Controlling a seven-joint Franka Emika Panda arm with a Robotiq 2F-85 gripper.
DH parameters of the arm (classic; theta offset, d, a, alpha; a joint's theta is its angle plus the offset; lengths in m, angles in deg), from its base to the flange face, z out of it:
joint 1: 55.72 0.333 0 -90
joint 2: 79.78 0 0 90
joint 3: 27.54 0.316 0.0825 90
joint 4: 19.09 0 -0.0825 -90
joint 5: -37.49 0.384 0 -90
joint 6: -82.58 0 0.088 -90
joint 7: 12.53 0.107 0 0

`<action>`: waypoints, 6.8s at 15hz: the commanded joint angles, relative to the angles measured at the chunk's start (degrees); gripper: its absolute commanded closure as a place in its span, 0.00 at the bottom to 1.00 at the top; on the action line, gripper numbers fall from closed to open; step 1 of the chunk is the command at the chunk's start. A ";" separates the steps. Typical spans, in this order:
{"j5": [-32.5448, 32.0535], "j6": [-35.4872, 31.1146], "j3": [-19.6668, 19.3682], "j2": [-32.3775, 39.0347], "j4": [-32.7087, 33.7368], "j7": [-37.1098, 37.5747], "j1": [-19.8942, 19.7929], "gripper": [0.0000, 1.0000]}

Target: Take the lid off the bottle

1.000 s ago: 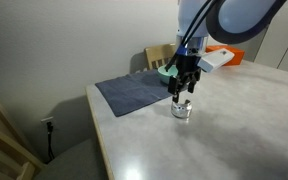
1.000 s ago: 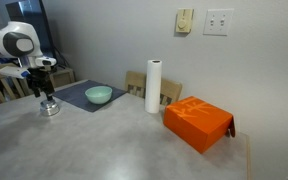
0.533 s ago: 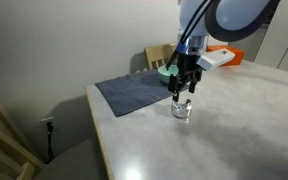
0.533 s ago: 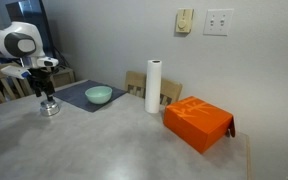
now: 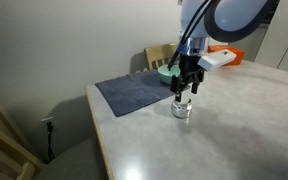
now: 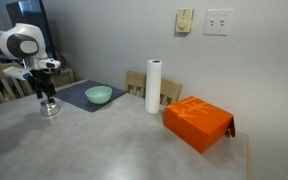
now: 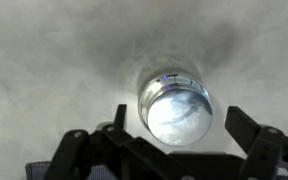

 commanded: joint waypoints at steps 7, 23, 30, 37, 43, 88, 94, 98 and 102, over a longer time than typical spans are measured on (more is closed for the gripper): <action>1.83 3.50 0.99 3.16 2.45 -1.12 -0.88 0.00; 1.07 6.03 1.76 3.39 3.50 -3.68 -0.83 0.00; 0.73 6.35 1.77 3.51 4.73 -6.48 -1.28 0.00; 0.98 6.90 1.82 3.82 5.53 -7.90 -1.94 0.00; 1.51 7.34 2.19 4.06 5.76 -8.74 -2.52 0.00; -0.82 -2.91 -0.14 4.79 2.87 -5.16 0.85 0.00; -1.42 -2.69 -0.06 4.59 3.04 -4.16 1.11 0.00; -1.42 -2.79 -0.04 4.31 2.85 -4.12 1.09 0.32; -1.45 -2.96 -0.08 3.36 2.67 -4.01 0.99 0.28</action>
